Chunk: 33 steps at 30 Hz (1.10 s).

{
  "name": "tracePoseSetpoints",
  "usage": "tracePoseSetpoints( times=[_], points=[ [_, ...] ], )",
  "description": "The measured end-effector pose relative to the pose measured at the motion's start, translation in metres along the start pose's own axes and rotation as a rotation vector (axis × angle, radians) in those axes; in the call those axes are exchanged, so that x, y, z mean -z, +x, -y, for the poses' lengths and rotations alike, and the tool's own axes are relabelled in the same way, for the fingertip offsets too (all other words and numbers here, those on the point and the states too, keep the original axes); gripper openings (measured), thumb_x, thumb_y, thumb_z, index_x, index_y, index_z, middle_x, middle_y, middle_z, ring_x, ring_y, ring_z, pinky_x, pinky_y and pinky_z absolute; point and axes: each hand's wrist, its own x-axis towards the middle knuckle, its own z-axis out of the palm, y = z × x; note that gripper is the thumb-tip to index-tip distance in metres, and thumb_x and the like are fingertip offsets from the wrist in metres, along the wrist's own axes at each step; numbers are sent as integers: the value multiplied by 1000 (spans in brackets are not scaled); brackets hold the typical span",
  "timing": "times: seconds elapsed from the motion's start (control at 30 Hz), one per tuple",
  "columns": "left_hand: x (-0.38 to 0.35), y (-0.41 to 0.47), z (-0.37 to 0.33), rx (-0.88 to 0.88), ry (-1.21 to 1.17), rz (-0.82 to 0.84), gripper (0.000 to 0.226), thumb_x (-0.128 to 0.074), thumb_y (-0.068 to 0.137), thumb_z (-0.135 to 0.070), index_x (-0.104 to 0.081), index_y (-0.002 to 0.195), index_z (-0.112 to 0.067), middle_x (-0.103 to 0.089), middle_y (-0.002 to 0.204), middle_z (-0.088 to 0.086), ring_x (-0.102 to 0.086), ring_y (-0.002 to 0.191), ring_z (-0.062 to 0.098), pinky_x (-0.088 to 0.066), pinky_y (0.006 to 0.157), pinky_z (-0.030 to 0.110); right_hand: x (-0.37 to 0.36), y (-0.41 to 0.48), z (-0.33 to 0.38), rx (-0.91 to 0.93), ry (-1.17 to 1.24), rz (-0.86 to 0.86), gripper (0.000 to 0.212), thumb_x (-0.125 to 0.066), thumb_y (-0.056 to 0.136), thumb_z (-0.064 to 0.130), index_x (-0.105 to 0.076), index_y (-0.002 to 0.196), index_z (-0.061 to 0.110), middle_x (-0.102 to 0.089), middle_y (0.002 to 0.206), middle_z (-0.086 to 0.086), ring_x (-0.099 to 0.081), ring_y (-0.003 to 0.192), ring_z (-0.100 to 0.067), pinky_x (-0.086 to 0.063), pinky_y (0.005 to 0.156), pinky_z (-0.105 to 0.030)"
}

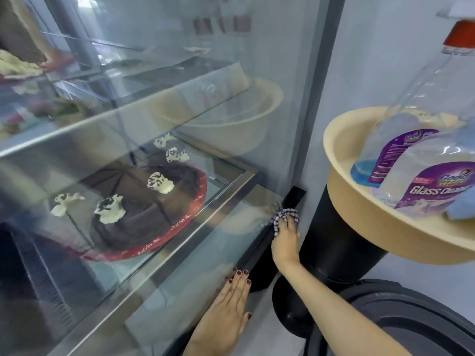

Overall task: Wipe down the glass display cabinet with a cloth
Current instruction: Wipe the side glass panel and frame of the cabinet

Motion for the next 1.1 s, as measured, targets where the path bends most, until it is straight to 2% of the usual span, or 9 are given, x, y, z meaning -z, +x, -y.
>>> tracePoseSetpoints(
  times=[0.1,0.23,0.37,0.5,0.67,0.87,0.97,1.03,1.1],
  points=[
    [2,-17,2,14,-41,-20,62,-29,85,-41,-60,123,-2,-50,136,12,-32,136,29,-4,113,36,2,-9,6,-11,-43,33,61,-41,90,-5,-29,146,12,-14,157,-7,-20,140,-27,-23,111,-32],
    [-3,-74,7,61,68,-150,97,-38,80,-50,1,143,11,-29,148,21,-5,138,29,-7,110,36,-6,-71,12,127,-18,25,62,-44,89,-3,-30,146,17,-14,157,-3,-24,138,-23,-17,110,-19],
    [4,-138,10,49,230,-280,64,-13,96,-27,3,142,15,11,151,32,8,143,39,-10,109,34,-16,-149,24,256,79,152,57,-49,87,-7,-44,140,14,-27,153,-6,-25,139,-24,-6,100,3],
    [18,-191,25,4,464,-289,55,-1,101,-17,-17,139,19,-11,147,39,-10,139,46,-18,112,29,-15,-219,39,408,78,229,71,-85,29,-10,-75,96,12,-68,111,-12,-67,94,-33,-54,76,-25],
    [-10,-235,15,176,412,-178,56,-11,96,-16,-11,142,16,-4,153,30,-4,143,38,-19,108,36,-17,-204,37,360,71,126,62,-45,82,-15,-46,138,12,-26,153,-4,-21,140,-29,-6,111,-16],
    [-17,-265,19,196,255,-234,58,3,96,-23,3,145,8,11,156,19,9,145,30,-7,111,35,-31,-263,62,398,73,260,57,-47,90,-6,-34,144,6,-20,155,-11,-27,138,-18,-14,112,-16],
    [-4,-273,31,163,250,-291,57,-2,98,-25,7,146,6,14,156,15,12,144,26,-12,110,35,-24,-319,75,467,98,447,71,-91,40,21,-72,108,14,-61,126,-3,-61,112,-21,-45,94,-22],
    [3,-282,35,152,283,-274,54,-3,98,-19,7,145,6,16,156,14,14,144,25,-7,113,35,-27,-331,78,578,17,431,76,-90,2,32,-78,77,28,-72,97,7,-70,80,-18,-52,73,-18],
    [9,-292,42,160,375,-272,52,2,95,-9,6,144,8,16,155,14,15,144,25,2,114,35,-20,-319,74,565,27,422,78,-91,2,22,-78,79,26,-72,98,6,-69,82,-20,-51,73,-17]
  ],
)
